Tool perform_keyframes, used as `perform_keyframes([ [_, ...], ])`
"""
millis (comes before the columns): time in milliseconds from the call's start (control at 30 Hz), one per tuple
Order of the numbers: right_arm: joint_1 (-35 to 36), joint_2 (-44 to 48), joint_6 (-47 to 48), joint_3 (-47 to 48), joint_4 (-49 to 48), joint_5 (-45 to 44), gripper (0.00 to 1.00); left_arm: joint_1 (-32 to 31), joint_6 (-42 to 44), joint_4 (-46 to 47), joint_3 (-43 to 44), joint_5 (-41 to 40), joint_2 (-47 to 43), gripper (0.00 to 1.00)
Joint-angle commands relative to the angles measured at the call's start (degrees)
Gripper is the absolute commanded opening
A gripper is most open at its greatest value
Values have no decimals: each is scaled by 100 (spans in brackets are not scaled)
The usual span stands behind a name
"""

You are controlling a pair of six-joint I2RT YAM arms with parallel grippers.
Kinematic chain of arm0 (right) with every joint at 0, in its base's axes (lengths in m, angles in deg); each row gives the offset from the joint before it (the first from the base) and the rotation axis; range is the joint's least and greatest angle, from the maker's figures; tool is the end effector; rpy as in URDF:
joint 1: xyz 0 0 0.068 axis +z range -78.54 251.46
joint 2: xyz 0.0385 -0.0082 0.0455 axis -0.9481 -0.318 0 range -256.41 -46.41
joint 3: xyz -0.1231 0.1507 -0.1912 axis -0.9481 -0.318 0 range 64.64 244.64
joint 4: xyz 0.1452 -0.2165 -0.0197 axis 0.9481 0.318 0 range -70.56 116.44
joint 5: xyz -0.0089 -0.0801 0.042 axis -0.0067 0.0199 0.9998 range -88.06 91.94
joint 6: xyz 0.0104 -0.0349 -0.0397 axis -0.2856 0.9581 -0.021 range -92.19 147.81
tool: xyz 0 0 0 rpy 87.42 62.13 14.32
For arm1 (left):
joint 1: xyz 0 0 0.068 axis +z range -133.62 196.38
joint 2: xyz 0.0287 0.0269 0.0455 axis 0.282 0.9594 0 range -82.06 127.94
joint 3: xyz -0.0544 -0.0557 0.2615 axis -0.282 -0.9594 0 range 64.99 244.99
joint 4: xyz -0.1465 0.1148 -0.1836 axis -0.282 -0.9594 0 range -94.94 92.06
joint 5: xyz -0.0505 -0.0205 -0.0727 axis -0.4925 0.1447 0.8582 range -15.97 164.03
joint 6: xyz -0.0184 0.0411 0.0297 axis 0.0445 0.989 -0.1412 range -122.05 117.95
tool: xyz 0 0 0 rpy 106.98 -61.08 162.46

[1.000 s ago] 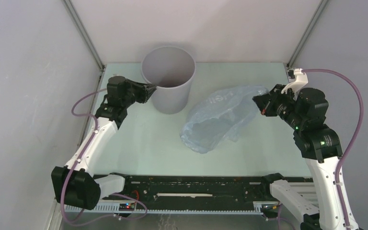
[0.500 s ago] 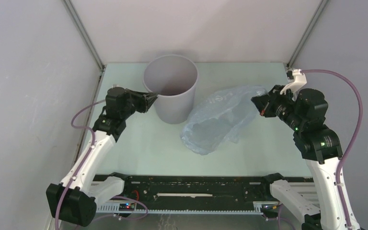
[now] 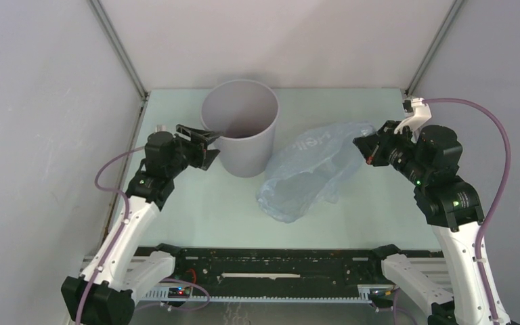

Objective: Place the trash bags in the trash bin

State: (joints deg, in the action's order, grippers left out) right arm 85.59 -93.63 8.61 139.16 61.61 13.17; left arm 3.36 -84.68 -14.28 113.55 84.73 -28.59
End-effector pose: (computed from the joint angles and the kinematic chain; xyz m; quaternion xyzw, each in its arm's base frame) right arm 0.1303 0.0399 0.4449 -0.0247 0.7907 0.2483 0.5590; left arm 0.2065 -0.0546 0.3250 -0.4259 0.7048 -0.4683 0.3203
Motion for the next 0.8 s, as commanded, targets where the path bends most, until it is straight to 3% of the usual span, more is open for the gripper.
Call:
perform_keyframes([
  [0,70,4,35,73,-167,-6,0,-43,898,-631,365,-103,-378,79],
  [67,81,-10,26,73,-157,-15,0,-63,1328,-1191,531,-225,-518,87],
  [167,89,-31,-24,75,-157,14,0,-125,1728,-1824,586,-346,-836,84],
  [333,99,-81,-70,78,-152,63,0,-572,2120,-1869,480,-276,-1256,88],
  [533,187,-29,-146,2,-158,88,0,-2007,2647,-2322,992,-993,-1139,96],
  [667,335,215,-231,-332,-326,91,0,-3466,2800,-1938,824,-1494,-960,100],
  [767,339,218,-267,-384,-244,74,0,-3970,2675,-1696,811,-1486,-576,100],
])
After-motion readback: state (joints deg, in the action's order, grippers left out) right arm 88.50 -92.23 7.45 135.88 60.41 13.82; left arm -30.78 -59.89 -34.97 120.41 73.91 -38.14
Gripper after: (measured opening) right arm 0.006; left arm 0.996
